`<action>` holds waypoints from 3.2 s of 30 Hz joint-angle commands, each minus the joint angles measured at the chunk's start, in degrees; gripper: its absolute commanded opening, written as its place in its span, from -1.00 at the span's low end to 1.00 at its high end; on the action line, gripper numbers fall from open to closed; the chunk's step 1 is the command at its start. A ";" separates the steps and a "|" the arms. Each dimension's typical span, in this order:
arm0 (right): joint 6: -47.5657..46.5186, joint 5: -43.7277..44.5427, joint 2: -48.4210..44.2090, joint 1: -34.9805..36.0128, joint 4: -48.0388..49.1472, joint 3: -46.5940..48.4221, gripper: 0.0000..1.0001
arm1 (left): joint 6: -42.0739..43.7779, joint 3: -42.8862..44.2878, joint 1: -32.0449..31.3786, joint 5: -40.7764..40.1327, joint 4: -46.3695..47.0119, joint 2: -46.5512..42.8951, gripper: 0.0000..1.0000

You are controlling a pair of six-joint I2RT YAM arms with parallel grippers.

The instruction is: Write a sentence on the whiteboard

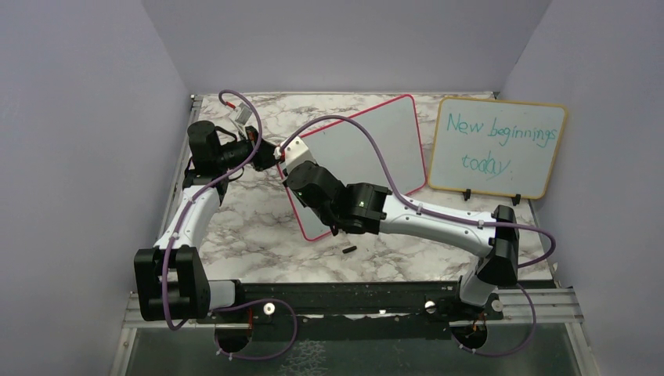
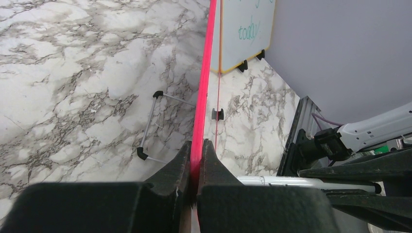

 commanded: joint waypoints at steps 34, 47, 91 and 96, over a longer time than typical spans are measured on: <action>0.50 2.61 3.08 -0.35 -1.49 3.63 -0.99 | 3.87 -1.46 -0.55 -3.50 -2.38 -0.09 -1.00; 1.13 3.61 3.28 -1.04 -3.15 3.73 -0.99 | 3.95 -1.57 -0.68 -3.32 -2.43 -0.15 -1.00; 1.38 -0.99 -2.68 -3.01 -2.34 -1.09 -0.99 | 4.39 -1.47 -0.77 -4.01 -3.00 0.02 -1.00; 0.59 -1.51 -3.36 -2.49 -0.80 -1.89 -0.99 | 4.58 -1.34 -0.77 -4.12 -3.29 0.09 -1.00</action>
